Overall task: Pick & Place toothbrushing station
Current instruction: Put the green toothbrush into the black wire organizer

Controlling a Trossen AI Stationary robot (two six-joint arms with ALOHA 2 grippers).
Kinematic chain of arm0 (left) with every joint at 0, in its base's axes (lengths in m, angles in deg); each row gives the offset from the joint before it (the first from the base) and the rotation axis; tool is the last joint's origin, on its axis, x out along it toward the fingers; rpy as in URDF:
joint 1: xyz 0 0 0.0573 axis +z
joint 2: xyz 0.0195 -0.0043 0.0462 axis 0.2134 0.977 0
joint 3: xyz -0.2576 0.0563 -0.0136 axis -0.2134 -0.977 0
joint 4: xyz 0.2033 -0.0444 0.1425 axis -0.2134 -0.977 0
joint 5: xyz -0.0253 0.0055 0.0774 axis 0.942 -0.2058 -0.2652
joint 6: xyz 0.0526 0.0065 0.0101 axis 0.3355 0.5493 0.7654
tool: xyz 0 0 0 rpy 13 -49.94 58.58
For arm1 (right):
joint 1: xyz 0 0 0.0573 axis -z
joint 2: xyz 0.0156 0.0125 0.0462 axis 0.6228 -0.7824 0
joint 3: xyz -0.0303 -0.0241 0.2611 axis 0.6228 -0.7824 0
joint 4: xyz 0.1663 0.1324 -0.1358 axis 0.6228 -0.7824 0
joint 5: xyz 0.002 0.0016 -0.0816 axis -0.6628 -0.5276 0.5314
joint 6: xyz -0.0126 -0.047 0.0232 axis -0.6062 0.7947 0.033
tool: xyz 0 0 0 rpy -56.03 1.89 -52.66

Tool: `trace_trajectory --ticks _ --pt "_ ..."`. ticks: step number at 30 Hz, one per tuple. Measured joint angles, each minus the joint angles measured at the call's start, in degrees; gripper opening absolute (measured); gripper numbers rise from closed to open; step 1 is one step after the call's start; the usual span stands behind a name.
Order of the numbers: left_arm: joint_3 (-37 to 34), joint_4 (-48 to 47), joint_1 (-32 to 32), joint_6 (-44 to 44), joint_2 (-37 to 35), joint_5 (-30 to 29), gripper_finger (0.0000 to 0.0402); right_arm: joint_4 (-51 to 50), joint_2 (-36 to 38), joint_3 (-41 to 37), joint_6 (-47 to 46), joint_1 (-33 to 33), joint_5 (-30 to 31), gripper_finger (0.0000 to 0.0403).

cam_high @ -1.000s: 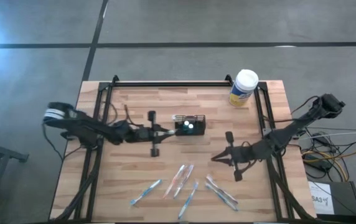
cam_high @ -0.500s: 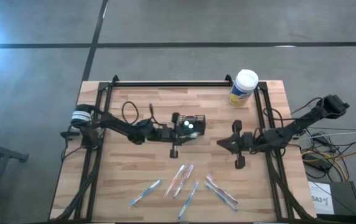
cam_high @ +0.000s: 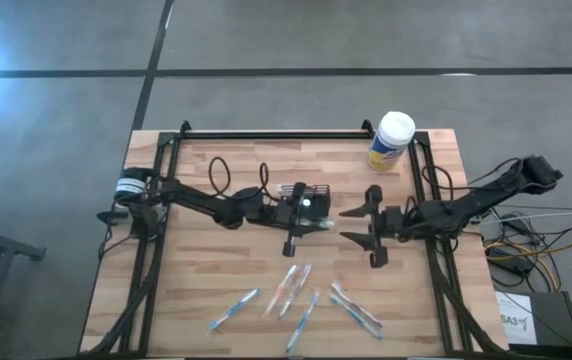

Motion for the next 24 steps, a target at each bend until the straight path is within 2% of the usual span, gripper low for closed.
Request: trace_trajectory --ticks 6,14,18,24 --pt "1.22 -1.3 0.09 0.02 -0.02 0.66 0.0035 -0.07 -3.59 1.83 -0.18 2.64 -1.31 0.0237" --pt "1.64 -3.1 0.37 0.46 -0.02 0.67 0.0035 -0.02 -8.14 4.76 -1.82 5.61 -7.62 0.0216" --pt "1.46 -3.65 0.37 0.46 -0.02 0.68 0.0035 0.07 -8.28 4.97 -0.62 5.72 -7.49 0.0174" --pt "1.35 -3.79 0.49 0.44 -0.02 0.61 0.0035 0.36 -8.07 4.97 0.11 5.68 -7.43 0.0071"
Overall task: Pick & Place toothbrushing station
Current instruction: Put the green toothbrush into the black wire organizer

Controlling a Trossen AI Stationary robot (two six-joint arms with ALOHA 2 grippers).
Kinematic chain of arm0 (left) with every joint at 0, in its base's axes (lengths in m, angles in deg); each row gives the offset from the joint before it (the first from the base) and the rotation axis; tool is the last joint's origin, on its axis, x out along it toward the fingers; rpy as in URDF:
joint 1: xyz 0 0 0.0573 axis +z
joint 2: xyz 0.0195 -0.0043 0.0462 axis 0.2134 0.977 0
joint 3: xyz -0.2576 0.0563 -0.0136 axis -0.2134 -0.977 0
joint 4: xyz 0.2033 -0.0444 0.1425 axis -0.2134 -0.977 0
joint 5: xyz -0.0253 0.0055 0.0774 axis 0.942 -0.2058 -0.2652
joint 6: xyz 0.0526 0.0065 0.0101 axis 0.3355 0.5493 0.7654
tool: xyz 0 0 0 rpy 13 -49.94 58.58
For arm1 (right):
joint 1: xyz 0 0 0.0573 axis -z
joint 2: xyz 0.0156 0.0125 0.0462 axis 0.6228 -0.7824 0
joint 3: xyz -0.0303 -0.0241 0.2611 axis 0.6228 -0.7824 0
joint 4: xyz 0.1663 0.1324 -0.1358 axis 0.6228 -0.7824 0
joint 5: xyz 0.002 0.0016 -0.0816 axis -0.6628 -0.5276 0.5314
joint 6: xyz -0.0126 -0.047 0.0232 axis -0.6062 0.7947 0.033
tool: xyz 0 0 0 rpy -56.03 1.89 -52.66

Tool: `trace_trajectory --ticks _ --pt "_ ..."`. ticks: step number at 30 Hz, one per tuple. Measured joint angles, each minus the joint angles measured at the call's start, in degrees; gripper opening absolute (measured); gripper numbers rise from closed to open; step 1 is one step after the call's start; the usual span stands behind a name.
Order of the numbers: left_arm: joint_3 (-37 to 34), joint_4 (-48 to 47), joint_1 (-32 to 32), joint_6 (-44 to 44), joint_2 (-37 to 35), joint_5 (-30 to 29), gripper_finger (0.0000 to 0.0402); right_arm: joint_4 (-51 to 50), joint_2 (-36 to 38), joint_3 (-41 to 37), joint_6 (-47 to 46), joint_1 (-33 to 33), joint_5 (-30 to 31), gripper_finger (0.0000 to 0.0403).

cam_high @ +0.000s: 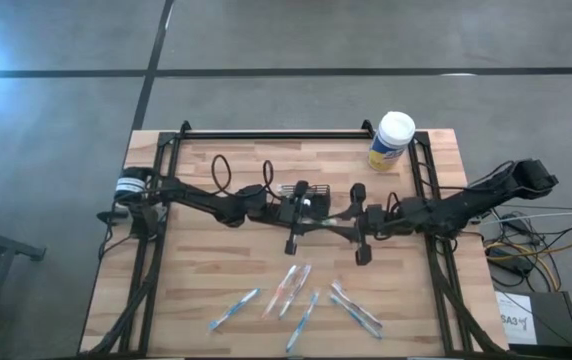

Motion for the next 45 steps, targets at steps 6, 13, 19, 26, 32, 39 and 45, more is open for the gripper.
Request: trace_trajectory --ticks 6,13,19,26,32,39,45 --pt "0.02 0.12 0.19 -2.34 -0.04 0.03 0.0036 -0.59 -0.02 -0.04 1.28 0.06 0.45 0.0017" --pt "-0.07 -7.32 0.34 -4.44 -1.82 0.44 0.0155 -2.45 1.6 -0.04 1.26 -0.02 0.16 0.0014" --pt "-0.07 -25.79 0.36 -4.26 -8.69 0.46 0.0246 -9.61 7.28 0.03 1.24 -0.02 3.4 0.0013" --pt "-1.42 -49.6 -1.78 -3.28 -20.46 -0.66 0.0264 -21.5 12.75 0.07 1.06 0.72 15.41 0.0013" --pt "-12.84 -47.2 -5.77 -4.52 -33.54 -8.24 0.0164 -22.75 11.18 -0.04 0.44 4.34 16.31 0.0013" --pt "-32.95 -31.21 -8.9 -12.97 -48.8 -9.83 0.0011 -22.4 8.48 -0.09 -0.38 10.89 16.36 0.0013" --pt "-47.11 -17.25 -11.74 -13.87 -57.36 -12.34 0.0007 -19.47 5.19 -0.09 -1.0 15.51 14.02 0.0013"
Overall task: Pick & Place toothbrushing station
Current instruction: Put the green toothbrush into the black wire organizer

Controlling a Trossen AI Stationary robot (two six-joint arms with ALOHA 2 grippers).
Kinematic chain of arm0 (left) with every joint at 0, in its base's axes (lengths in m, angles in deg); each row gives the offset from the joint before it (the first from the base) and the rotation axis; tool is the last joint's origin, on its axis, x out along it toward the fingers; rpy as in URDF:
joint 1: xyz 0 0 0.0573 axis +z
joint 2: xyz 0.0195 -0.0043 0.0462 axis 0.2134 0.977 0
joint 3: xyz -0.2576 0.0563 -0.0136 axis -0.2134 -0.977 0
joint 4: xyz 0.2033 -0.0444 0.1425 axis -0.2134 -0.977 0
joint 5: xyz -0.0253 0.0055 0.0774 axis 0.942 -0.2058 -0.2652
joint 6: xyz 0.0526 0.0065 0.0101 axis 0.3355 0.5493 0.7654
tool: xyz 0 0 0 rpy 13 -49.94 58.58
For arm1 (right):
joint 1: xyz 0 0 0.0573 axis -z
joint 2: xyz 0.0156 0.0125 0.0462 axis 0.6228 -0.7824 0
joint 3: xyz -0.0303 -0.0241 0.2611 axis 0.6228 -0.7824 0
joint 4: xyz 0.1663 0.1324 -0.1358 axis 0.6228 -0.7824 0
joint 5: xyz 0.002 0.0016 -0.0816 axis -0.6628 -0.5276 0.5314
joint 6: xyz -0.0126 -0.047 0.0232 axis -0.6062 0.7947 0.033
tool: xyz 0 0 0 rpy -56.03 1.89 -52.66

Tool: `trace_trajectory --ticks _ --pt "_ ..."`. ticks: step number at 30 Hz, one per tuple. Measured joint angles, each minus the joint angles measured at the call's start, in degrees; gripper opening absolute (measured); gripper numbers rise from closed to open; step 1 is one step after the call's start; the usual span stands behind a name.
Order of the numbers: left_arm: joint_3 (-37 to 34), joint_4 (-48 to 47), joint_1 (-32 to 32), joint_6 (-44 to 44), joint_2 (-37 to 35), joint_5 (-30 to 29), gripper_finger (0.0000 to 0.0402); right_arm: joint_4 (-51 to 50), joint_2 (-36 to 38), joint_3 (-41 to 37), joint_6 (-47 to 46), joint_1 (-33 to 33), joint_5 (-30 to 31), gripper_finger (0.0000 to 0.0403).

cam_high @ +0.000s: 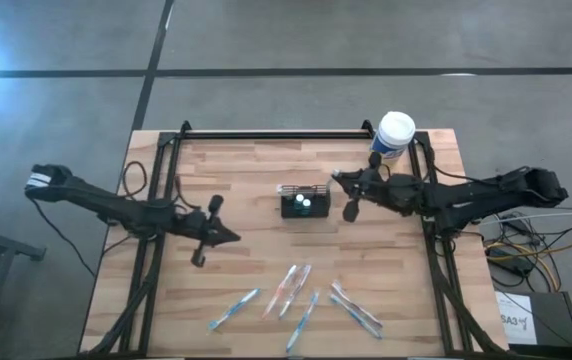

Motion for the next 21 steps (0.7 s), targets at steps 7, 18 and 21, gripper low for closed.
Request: trace_trajectory --ticks 7,18,21 --pt "-6.03 2.68 -0.32 -0.25 -4.84 -0.84 0.0008 1.83 -4.41 0.0 -2.93 1.52 -0.74 0.0013" --pt "-7.4 2.24 -0.43 3.06 -4.93 0.61 0.001 6.22 -14.34 0.02 -6.96 2.1 -0.09 0.0013" --pt "-7.4 2.24 -0.43 3.06 -4.93 0.57 0.0009 6.61 -16.85 0.02 -7.58 2.13 1.36 0.0013"
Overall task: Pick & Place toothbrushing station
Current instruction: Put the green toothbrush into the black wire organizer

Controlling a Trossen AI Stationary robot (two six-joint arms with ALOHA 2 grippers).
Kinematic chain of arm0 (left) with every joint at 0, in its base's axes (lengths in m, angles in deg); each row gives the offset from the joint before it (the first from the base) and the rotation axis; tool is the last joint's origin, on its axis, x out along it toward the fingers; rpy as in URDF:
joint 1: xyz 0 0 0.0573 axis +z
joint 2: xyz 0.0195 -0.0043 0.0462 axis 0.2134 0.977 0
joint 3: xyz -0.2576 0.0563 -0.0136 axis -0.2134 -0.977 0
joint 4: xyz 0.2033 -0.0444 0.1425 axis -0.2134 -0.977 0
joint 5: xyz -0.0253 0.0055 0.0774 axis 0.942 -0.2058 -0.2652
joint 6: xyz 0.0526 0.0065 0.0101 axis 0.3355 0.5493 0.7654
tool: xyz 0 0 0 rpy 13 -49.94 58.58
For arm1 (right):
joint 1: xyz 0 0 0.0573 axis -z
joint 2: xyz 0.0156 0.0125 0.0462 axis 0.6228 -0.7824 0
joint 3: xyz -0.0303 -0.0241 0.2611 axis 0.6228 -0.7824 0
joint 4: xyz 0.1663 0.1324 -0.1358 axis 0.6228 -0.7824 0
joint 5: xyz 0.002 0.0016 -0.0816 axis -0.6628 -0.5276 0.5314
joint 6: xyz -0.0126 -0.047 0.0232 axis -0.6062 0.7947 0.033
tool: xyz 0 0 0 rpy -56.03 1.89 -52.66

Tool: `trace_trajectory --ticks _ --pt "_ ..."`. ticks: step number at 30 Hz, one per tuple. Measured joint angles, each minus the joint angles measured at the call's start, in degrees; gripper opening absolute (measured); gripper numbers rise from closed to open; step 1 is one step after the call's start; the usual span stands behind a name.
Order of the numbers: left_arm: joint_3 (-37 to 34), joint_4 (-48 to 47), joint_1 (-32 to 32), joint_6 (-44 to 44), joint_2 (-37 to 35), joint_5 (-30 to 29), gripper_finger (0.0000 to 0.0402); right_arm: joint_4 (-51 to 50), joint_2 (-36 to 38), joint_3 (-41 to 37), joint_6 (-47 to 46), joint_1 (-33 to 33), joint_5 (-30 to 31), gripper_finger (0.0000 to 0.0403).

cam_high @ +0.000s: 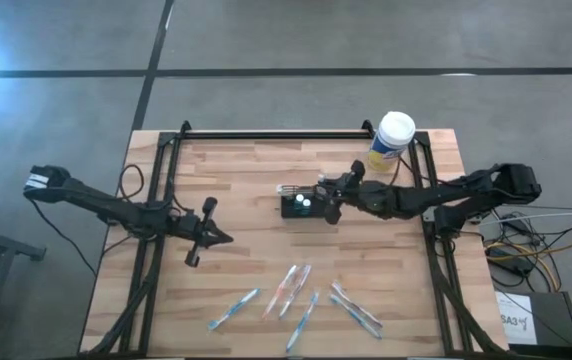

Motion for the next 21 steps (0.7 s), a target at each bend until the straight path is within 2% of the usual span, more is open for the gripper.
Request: trace_trajectory --ticks 11,21 --pt "0.11 0.0 0.0 0.11 0.0 -0.38 0.0011 1.09 -5.1 0.27 -1.05 -0.02 0.66 0.0019" --pt "0.07 -0.02 0.0 0.02 0.02 -0.38 0.0012 -0.95 -1.33 -0.11 -1.46 -0.21 -0.21 0.0092"
